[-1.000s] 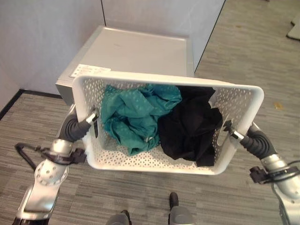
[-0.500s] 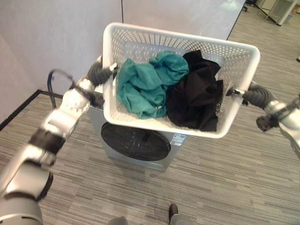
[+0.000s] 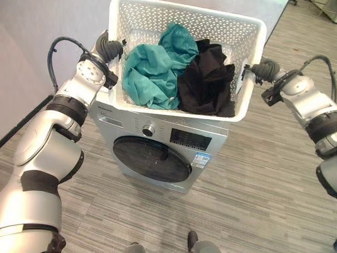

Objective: Grab the laundry basket,head to the washer,open it,put in the laundry and shut it.

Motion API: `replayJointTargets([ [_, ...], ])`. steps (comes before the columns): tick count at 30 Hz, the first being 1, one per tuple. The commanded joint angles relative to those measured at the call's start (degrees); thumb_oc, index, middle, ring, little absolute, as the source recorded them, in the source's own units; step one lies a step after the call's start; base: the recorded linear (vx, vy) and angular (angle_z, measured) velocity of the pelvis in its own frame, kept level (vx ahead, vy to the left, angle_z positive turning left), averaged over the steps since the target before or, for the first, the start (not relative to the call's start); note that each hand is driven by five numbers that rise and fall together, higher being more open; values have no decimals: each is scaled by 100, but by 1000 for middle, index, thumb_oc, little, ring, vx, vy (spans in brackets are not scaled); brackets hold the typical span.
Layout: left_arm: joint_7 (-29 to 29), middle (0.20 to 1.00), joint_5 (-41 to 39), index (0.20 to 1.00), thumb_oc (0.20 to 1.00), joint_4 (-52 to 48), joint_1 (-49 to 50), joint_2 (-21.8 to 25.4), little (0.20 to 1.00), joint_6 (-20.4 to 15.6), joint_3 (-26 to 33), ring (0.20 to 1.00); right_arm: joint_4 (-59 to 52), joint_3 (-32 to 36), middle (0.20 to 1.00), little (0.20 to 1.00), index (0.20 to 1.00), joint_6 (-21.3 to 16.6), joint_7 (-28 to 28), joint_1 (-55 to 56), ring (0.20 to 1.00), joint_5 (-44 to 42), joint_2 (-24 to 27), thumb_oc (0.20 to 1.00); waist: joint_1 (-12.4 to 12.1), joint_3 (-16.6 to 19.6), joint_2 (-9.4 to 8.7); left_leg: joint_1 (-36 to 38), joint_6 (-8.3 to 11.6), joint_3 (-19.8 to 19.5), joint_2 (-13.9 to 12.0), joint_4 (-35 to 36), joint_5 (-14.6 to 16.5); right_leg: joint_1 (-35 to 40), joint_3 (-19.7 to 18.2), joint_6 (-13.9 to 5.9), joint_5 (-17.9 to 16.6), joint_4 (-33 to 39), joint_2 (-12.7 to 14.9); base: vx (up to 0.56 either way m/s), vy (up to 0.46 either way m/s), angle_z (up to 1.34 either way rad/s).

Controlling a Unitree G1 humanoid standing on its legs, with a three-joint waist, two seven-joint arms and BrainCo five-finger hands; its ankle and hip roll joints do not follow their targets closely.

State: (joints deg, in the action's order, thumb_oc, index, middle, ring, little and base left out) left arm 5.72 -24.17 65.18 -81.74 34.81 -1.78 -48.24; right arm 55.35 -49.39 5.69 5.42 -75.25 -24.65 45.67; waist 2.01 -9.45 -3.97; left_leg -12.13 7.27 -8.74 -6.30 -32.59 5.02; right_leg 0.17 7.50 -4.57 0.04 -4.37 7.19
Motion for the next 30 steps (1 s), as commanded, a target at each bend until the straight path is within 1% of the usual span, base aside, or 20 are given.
replayJointTargets([
  [1,113,200,93,200,200,436,-1077,440,200,-202,-184,200,410,-47,200,200,200,61,-73,-342,200,85,178,200,-197,2,-150,414,-446,160,-61,949,-433,7,-320,71,122,187,-68,178,124,2],
  [2,93,200,96,200,200,366,-1054,486,200,-208,-201,200,440,-71,200,200,200,72,-30,-269,200,170,186,200,-309,-5,-101,473,-406,71,-31,1744,-417,94,-364,34,171,204,-63,309,278,26],
  [3,32,200,151,200,200,311,-940,611,200,-202,-237,200,650,-80,200,200,200,65,63,-115,200,466,216,200,-484,53,46,371,-295,-410,141,2581,-689,204,-441,-22,267,123,-56,234,227,13],
  [4,32,200,151,200,200,309,-937,610,200,-202,-238,200,650,-77,200,200,200,63,64,-110,200,468,215,200,-480,52,41,380,-296,-414,146,2589,-692,210,-436,-22,274,120,-51,142,152,12],
  [5,32,586,151,586,586,309,-937,610,586,-202,-238,586,650,-77,266,266,266,63,64,-110,266,468,215,266,-479,51,41,381,-296,-414,146,2591,-692,211,-436,-23,274,120,-51,240,304,-39],
  [6,-66,1000,132,1000,1000,552,-806,567,1000,-196,-276,1000,999,37,1000,1000,1000,244,219,87,1000,461,76,1000,-447,212,178,562,-291,-435,341,2540,-461,236,-639,-131,292,-117,116,341,426,-59],
  [7,-66,1000,217,1000,1000,637,-734,560,1000,-187,-253,1000,1062,84,1000,1000,1000,265,265,160,1000,483,13,1000,-460,296,239,669,-339,-377,403,2605,-398,281,-692,-183,236,-87,220,342,428,-83],
  [9,-86,1000,243,1000,1000,695,-700,561,1000,-177,-263,1000,1106,75,1000,1000,1000,283,300,173,1000,489,-47,1000,-483,335,261,756,-374,-296,433,2651,-374,310,-723,-224,184,-46,291,143,189,-58],
  [10,-186,1000,245,1000,1000,889,-722,650,1000,-136,-369,1000,1228,73,1000,1000,1000,296,305,69,1000,424,-228,1000,-564,367,302,866,-455,-64,448,2677,-316,167,-735,-305,6,-166,394,121,184,-47],
  [11,-188,1000,244,1000,1000,890,-724,651,1000,-137,-370,1000,1231,72,1000,1000,1000,295,305,66,1000,423,-229,1000,-578,366,301,869,-456,-48,445,2677,-313,159,-752,-305,6,-172,393,77,160,-52],
  [12,-264,1000,270,1000,1000,1018,-743,768,1000,-79,-426,1000,1334,75,1000,1000,1000,297,316,11,1000,357,-350,1000,-677,390,328,906,-488,139,395,2694,-257,129,-550,-309,94,-218,416,47,64,-62],
  [13,-287,1000,398,1000,1000,1113,-780,800,1000,-70,-484,1000,1583,90,1000,1000,1000,314,351,-16,1000,354,-487,1000,-729,358,309,973,-522,262,392,2677,-223,137,-341,-360,33,-287,450,47,63,-82],
  [18,-102,1000,541,1000,1000,1099,-783,732,1000,-100,-392,1000,1775,-5,1000,1000,1000,305,385,-109,1000,519,-629,1000,-671,336,272,1056,-515,320,359,2758,-225,206,-236,-355,59,-170,430,30,-9,-23],
  [19,-90,1000,666,1000,1000,1132,-690,697,1000,-130,-388,1000,1842,-25,1000,1000,1000,305,373,-159,1000,593,-629,1000,-619,374,257,1118,-505,331,330,2922,-265,275,-207,-351,61,37,399,46,-20,12],
  [23,-4,1000,622,1000,1000,1059,-595,717,1000,-166,-257,1000,1926,110,1000,1000,1000,260,267,-174,1000,535,-568,1000,-553,438,261,1244,-474,342,288,3291,-385,340,-179,-359,58,298,356,47,-17,0],
  [24,255,1000,711,1000,1000,904,-572,787,1000,-269,-121,1000,1835,322,1000,1000,1000,129,104,-181,1000,304,-420,1000,-522,465,247,1322,-455,340,250,3492,-460,354,-175,-364,45,389,323,49,-33,-6],
  [27,363,1000,700,1000,1000,797,-488,890,1000,-314,39,1000,1689,464,1000,1000,1000,18,-31,-215,1000,48,-296,1000,-502,472,244,1379,-452,351,233,3566,-465,368,-203,-364,36,454,303,29,-20,-4],
  [28,511,1000,555,1000,1000,661,-422,1075,1000,-358,268,1000,1505,691,1000,1000,1000,-126,-215,-253,1000,-378,-51,1000,-491,487,243,1364,-453,337,242,3564,-484,357,-215,-367,0,517,302,17,-13,-5],
  [29,512,1000,556,1000,1000,658,-418,1075,1000,-356,271,1000,1504,690,1000,1000,1000,-126,-216,-252,1000,-378,-51,1000,-491,490,245,1361,-453,337,242,3564,-484,356,-215,-367,-1,518,302,28,-11,-7],
  [30,665,1000,348,1000,1000,426,-265,1373,1000,-439,626,1000,1221,957,1000,1000,1000,-287,-344,-240,1000,-794,284,1000,-488,502,238,1387,-451,353,243,3579,-468,376,-232,-368,-9,578,291,35,-7,-8],
])
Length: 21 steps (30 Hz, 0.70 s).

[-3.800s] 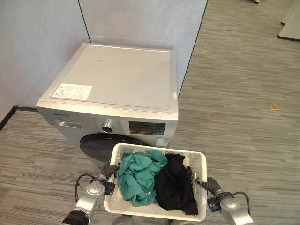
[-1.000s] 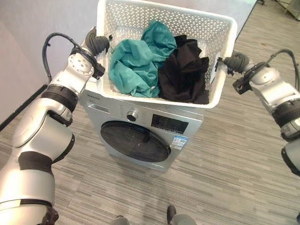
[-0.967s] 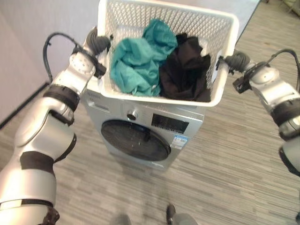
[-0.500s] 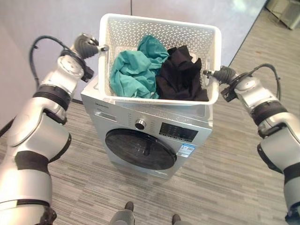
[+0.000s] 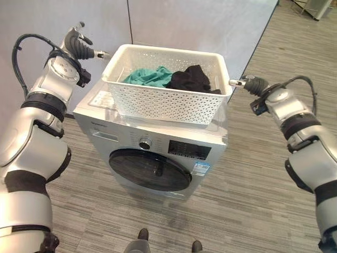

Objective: Grab the laundry basket,head to the washer,open it,put in the laundry and shut it.

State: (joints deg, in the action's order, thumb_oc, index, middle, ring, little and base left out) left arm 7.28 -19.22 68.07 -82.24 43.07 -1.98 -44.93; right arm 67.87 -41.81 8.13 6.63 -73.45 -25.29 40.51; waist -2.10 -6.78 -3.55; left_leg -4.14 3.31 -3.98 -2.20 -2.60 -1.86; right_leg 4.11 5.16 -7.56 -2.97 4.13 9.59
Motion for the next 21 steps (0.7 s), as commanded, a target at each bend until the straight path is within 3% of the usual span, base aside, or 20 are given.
replayJointTargets([
  [1,589,1000,-233,1000,1000,-83,-111,702,1000,-469,471,1000,-226,310,1000,1000,1000,-613,-488,-355,1000,-877,960,1000,-80,236,196,605,-54,-115,-166,584,228,-5,-1,-74,289,-251,48,34,-7,-5],
  [2,592,1000,-230,1000,1000,-92,-100,703,1000,-466,479,1000,-232,310,1000,1000,1000,-612,-490,-350,1000,-877,961,1000,-81,237,199,608,-54,-114,-166,585,228,-2,-2,-74,289,-250,48,0,0,0],
  [4,877,1000,-475,1000,1000,-1164,681,1337,1000,-655,1389,1000,-894,939,1000,1000,1000,-805,-517,210,1000,-1360,1588,1000,-98,268,164,684,-56,-100,-181,654,252,69,-18,-75,294,-177,40,48,-9,-5],
  [6,963,1000,-454,1000,1000,-1517,1018,1537,1000,-677,1710,1000,-1119,1174,1000,1000,1000,-849,-542,475,1000,-1410,1812,1000,-97,293,165,719,-54,-82,-187,686,258,103,-19,-81,297,-146,39,43,-6,-8],
  [7,1096,1000,-213,1000,1000,-2251,1871,2099,1000,-744,2421,1000,-1691,1875,1000,1000,1000,-988,-545,1278,1000,-1529,2241,1000,-100,314,150,728,-50,-79,-190,715,251,115,-16,-87,284,-110,43,47,-7,-9],
  [8,1179,1000,-50,1000,1000,-2729,2461,2338,1000,-760,2919,1000,-2035,2344,1000,1000,1000,-1063,-584,1804,1000,-1523,2400,1000,-108,324,142,741,-46,-74,-196,737,254,131,-2,-87,283,-83,47,43,-5,-12],
  [11,1274,1000,289,1000,1000,-3729,4851,2600,1000,-727,4924,1000,-3303,4099,1000,1000,1000,-1172,-623,4050,1000,-1275,2505,1000,-105,371,142,747,-42,-63,-193,760,276,149,-5,-82,277,-20,55,38,-3,-5],
  [12,1271,1000,299,1000,1000,-3786,4948,2588,1000,-713,4998,1000,-3354,4136,1000,1000,1000,-1159,-629,4114,1000,-1264,2498,1000,-100,387,149,770,-40,-62,-199,760,311,175,-1,-83,302,-12,50,0,0,0],
  [13,1131,1000,421,1000,1000,-4246,6708,2391,1000,-649,6290,1000,-4234,5241,1000,1000,1000,-1165,-569,5605,1000,-1027,2232,1000,-102,376,171,745,-52,-52,-195,760,293,141,-13,-80,257,34,52,22,-10,-5],
  [14,1053,1000,466,1000,1000,-4389,7373,2183,1000,-613,6697,1000,-4594,5628,1000,1000,1000,-1228,-531,6183,1000,-1118,1921,1000,-101,366,189,756,-59,-55,-197,760,317,154,-13,-77,261,64,48,18,-10,-7],
  [15,1043,1000,469,1000,1000,-4451,7468,2168,1000,-596,6765,1000,-4655,5657,1000,1000,1000,-1209,-536,6246,1000,-1109,1901,1000,-94,384,188,775,-58,-53,-202,760,344,175,-12,-77,281,69,44,7,-9,-6],
  [18,731,1000,755,1000,1000,-4776,8765,1200,1000,-436,7295,1000,-5493,6037,1000,1000,1000,-1076,-255,7583,1000,-661,1018,1000,-104,335,195,774,-82,-59,-193,760,356,169,-26,-43,298,84,41,1,-11,1],
  [20,550,1000,644,1000,1000,-4780,9155,478,1000,-410,7104,1000,-5750,5921,1000,1000,1000,-990,-81,8205,1000,-551,347,1000,-96,266,203,775,-88,-73,-201,760,356,177,-34,-11,318,74,31,-35,-44,4],
  [21,384,1000,183,1000,1000,-4767,9412,-223,1000,-439,6787,1000,-5595,5632,1000,1000,1000,-887,24,8509,1000,-447,-169,1000,-102,191,208,760,-100,-98,-204,730,356,188,-11,25,327,56,25,-43,-39,2],
])
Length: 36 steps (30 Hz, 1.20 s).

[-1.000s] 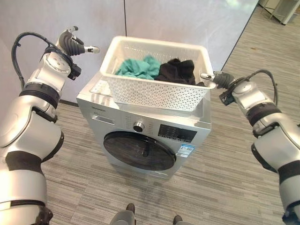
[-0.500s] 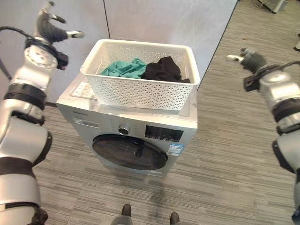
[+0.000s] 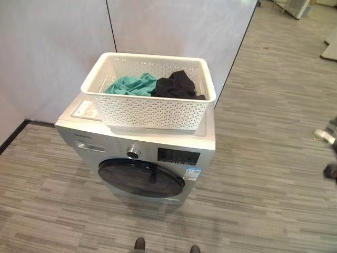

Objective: Grab the laundry basket,head to the washer,open it,put in the laundry and shut it.

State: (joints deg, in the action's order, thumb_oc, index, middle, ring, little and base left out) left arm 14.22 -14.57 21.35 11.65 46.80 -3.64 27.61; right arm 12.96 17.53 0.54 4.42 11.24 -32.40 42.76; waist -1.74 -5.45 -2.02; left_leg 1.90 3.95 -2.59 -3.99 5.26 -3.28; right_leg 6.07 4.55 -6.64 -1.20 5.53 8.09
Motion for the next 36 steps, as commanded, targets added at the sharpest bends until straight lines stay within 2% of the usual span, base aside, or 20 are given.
replayJointTargets([
  [1,-309,1000,-282,1000,1000,-95,24,-597,1000,-273,-467,1000,-104,-301,1000,1000,1000,-128,245,41,1000,264,-394,1000,-136,72,53,139,-165,-239,-21,-49,485,-25,51,-69,140,-79,177,-61,-47,0],
  [2,-513,1000,-956,1000,1000,144,134,-1235,1000,-303,-890,1000,289,-721,1000,1000,1000,-20,309,124,1000,346,-783,1000,-147,11,68,127,-172,-255,-22,-77,485,-20,53,-44,149,-86,171,0,0,0],
  [6,-739,1000,-1423,1000,1000,553,175,-1719,1000,-234,-1370,1000,732,-1118,1000,1000,1000,65,415,73,1000,273,-1120,1000,-146,3,94,112,-173,-277,-28,-80,488,-24,59,-26,166,-82,162,-21,-14,1],
  [7,-1104,1000,-1711,1000,1000,1547,32,-2316,1000,-66,-2185,1000,1412,-1745,1000,1000,1000,91,558,-117,1000,177,-1596,1000,-141,2,113,73,-173,-275,-40,-102,456,-57,49,-12,152,-83,154,-33,-32,-1],
  [8,-1106,1000,-1712,1000,1000,1555,26,-2315,1000,-71,-2187,1000,1418,-1745,1000,1000,1000,87,560,-122,1000,176,-1595,1000,-143,0,114,74,-173,-274,-41,-102,457,-57,48,-11,152,-83,153,-41,-45,1],
  [10,-1249,1000,-1649,1000,1000,2497,-225,-2630,1000,-9,-2579,1000,1937,-2107,1000,1000,1000,-1,449,-371,1000,401,-1834,1000,-139,24,115,65,-168,-266,-55,-107,446,-72,22,-2,153,-78,135,-13,-31,-2],
  [11,-1197,1000,-1612,1000,1000,3604,-653,-2972,1000,2,-2764,1000,2479,-2459,1000,1000,1000,-80,201,-732,1000,672,-2132,1000,-119,53,110,62,-160,-250,-69,-126,447,-79,-19,18,161,-72,109,-18,-50,-4],
  [12,-1198,1000,-1612,1000,1000,3609,-658,-2972,1000,-1,-2763,1000,2483,-2459,1000,1000,1000,-82,201,-737,1000,672,-2132,1000,-119,48,111,64,-160,-250,-69,-126,448,-77,-19,18,162,-72,109,-20,-83,-7],
  [13,-1043,1000,-1405,1000,1000,4365,-984,-3225,1000,-15,-2846,1000,2774,-2822,1000,1000,1000,-88,45,-1010,1000,875,-2363,1000,-114,77,95,69,-149,-251,-88,-148,458,-76,-54,49,186,-64,73,-7,-49,-6],
  [15,-948,1000,-1349,1000,1000,4506,-1074,-3279,1000,-50,-2851,1000,2725,-2948,1000,1000,1000,-95,21,-1040,1000,913,-2399,1000,-111,86,82,66,-142,-260,-97,-160,460,-71,-62,66,199,-60,55,-19,-101,-4],
  [16,-700,1000,-1209,1000,1000,4587,-1181,-3390,1000,-127,-2928,1000,2349,-3289,1000,1000,1000,-143,36,-962,1000,1019,-2438,1000,-150,90,26,36,-110,-313,-131,-209,453,-55,-54,112,229,-57,12,-36,-168,0],
  [19,-640,1000,-1066,1000,1000,4947,-1282,-3540,1000,-84,-3074,1000,1930,-3679,1000,1000,1000,-168,26,-1076,1000,1280,-2323,1000,-170,65,-47,-23,-49,-337,-208,-294,432,-48,-66,182,280,-53,-75,-41,-144,9],
  [25,-611,1000,-1067,1000,1000,4881,-1302,-3548,1000,-86,-3120,1000,1729,-3783,1000,1000,1000,-172,7,-1103,1000,1406,-2258,1000,-176,46,-54,-58,-33,-365,-234,-343,428,-32,-75,202,300,-53,-105,-33,-66,5],
  [27,-209,1000,-965,1000,1000,4465,-1448,-3681,1000,-184,-3509,1000,1395,-4421,1000,1000,1000,-314,-489,-1920,1000,2434,-1980,1000,-352,-235,-41,-482,122,-684,-462,-620,201,-66,14,384,449,-53,-437,-335,-376,0],
  [30,-81,1000,-1024,1000,1000,4012,-1539,-3753,1000,-227,-3874,1000,1498,-4583,1000,1000,1000,-314,-740,-2168,1000,2648,-1965,1000,-378,-445,-65,-845,158,-863,-453,-797,-2,-43,243,468,525,-53,-550,-258,-172,64],
  [31,-79,1000,-1063,1000,1000,3865,-1593,-3777,1000,-264,-3986,1000,1516,-4615,1000,1000,1000,-327,-819,-2213,1000,2685,-1962,1000,-364,-533,-102,-997,145,-668,-452,-969,1,-28,365,495,528,-53,-530,-343,-43,79],
  [32,-39,1000,-983,1000,1000,3589,-1690,-3818,1000,-293,-4222,1000,1690,-4656,1000,1000,1000,-312,-1024,-2286,1000,2858,-1980,1000,-271,-662,-200,-1167,97,178,-669,-1552,134,-113,669,535,465,-169,-393,-257,-2,123],
  [33,-39,1000,-983,1000,1000,3588,-1691,-3816,1000,-292,-4221,1000,1692,-4656,1000,1000,1000,-313,-1025,-2288,1000,2858,-1982,1000,-260,-643,-202,-1198,94,167,-664,-1557,126,-137,679,534,462,-171,-391,-246,24,143],
  [34,-39,1000,-985,1000,1000,3414,-1678,-3825,1000,-303,-4344,1000,1904,-4739,1000,1000,1000,-318,-1186,-2433,1000,3066,-1998,1000,-270,-678,-226,-1152,67,309,-746,-1849,286,-206,757,529,418,-215,-343,-128,27,125],
  [36,-163,1000,-921,1000,1000,3278,-1661,-3898,1000,-266,-4641,1000,2250,-4888,1000,1000,1000,-318,-1331,-2558,1000,3613,-1957,1000,-254,-711,-204,-1099,14,-69,-686,-2673,600,-278,812,521,354,-279,-273,-164,112,28],
])
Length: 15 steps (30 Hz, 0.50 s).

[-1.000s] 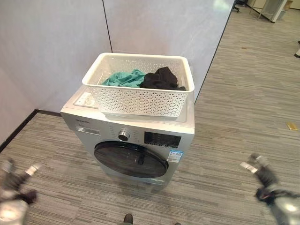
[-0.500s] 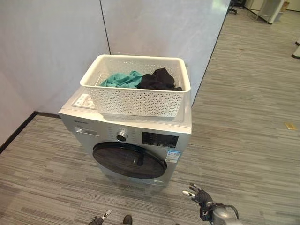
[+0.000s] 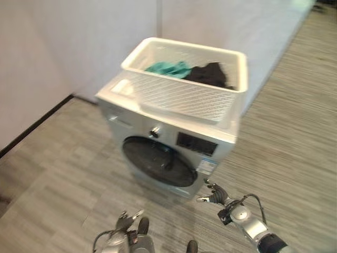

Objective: Grab the laundry basket,head to the washer,open it,put in the laundry and shut it.

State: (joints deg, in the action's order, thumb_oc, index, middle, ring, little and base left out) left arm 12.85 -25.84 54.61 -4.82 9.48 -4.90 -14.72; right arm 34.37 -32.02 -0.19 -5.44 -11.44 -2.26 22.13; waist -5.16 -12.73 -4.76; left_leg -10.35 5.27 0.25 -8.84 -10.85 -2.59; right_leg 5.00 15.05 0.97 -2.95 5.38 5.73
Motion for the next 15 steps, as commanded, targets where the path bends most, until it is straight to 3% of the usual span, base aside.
replayJointTargets([
  [1,-163,1000,453,1000,1000,-328,66,-119,1000,-98,-735,1000,630,11,1000,1000,1000,-133,-450,-468,1000,1011,104,1000,144,-2,188,260,-161,-546,-303,-1506,703,-206,-174,-247,550,-390,9,-109,146,22],
  [2,-162,1000,453,1000,1000,-330,65,-116,1000,-96,-734,1000,634,11,1000,1000,1000,-135,-451,-471,1000,1012,99,1000,166,16,171,232,-166,-561,-279,-1491,677,-227,-155,-250,545,-389,28,-29,361,48],
  [3,-190,1000,887,1000,1000,-432,101,-60,1000,-18,-911,1000,982,12,1000,1000,1000,-61,-462,-545,1000,1257,77,1000,270,145,386,919,-133,-289,-439,-747,853,-266,-201,-347,549,-481,60,45,377,64],
  [5,-197,1000,1159,1000,1000,-394,44,-76,1000,-7,-1033,1000,1277,77,1000,1000,1000,10,-597,-544,1000,1453,66,1000,307,288,480,1145,-156,-123,-243,-285,1172,-348,-245,-511,433,-552,335,16,467,37],
  [7,-157,1000,1414,1000,1000,-473,-17,25,1000,-30,-1077,1000,1462,227,1000,1000,1000,149,-804,-674,1000,1661,40,1000,303,274,498,1194,-262,-100,77,-21,1295,-596,-290,-690,125,-708,683,-70,382,10],
  [11,-156,1000,1493,1000,1000,-655,72,258,1000,-76,-1002,1000,1832,477,1000,1000,1000,425,-1236,-1145,1000,1998,-87,1000,196,247,579,1336,-465,215,382,538,1244,-1044,-268,-987,-399,-754,1016,-109,267,-29],
  [13,-172,1000,1456,1000,1000,-724,77,298,1000,-69,-974,1000,1776,497,1000,1000,1000,459,-1281,-1231,1000,1990,-108,1000,185,242,599,1282,-485,248,383,564,1201,-1148,-324,-1011,-329,-852,1011,-112,75,-47],
  [15,-198,1000,1405,1000,1000,-749,122,401,1000,-61,-835,1000,1574,588,1000,1000,1000,509,-1410,-1249,1000,2058,-62,1000,138,216,603,1112,-563,98,472,573,1125,-965,-855,-991,-5,-1003,876,-136,41,-33],
])
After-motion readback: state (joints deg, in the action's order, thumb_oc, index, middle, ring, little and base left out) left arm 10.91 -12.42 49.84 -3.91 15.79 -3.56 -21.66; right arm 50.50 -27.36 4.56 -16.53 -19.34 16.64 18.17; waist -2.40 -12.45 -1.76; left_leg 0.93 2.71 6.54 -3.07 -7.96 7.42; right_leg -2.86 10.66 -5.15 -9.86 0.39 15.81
